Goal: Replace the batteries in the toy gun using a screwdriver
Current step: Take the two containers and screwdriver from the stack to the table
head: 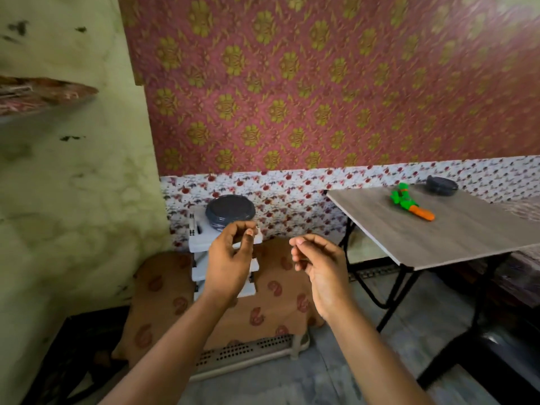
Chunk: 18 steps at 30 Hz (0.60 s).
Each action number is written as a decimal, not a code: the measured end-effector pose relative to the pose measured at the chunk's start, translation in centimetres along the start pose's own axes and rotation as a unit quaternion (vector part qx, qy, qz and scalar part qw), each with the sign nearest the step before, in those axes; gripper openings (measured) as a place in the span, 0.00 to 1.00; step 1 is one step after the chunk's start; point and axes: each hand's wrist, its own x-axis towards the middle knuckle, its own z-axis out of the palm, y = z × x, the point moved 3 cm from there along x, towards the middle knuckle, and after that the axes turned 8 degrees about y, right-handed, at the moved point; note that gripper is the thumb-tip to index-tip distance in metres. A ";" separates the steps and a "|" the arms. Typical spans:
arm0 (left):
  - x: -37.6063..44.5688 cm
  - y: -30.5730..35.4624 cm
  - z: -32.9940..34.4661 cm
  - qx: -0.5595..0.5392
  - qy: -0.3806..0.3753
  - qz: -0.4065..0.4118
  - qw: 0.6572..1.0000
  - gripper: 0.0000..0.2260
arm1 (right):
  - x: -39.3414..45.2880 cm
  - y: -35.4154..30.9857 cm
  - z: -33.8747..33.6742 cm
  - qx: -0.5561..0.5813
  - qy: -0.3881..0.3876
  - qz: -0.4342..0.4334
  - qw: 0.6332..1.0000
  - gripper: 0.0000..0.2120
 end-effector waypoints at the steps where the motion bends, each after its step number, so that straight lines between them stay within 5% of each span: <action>1: 0.9 -0.8 -0.3 0.001 0.005 -0.005 1.000 0.05 | 0.7 0.7 0.9 0.000 -0.002 0.006 1.000 0.08; 18: 14.5 -16.4 -2.7 0.062 0.098 -0.125 0.985 0.05 | 15.6 12.8 10.5 -0.041 -0.052 0.138 0.988 0.11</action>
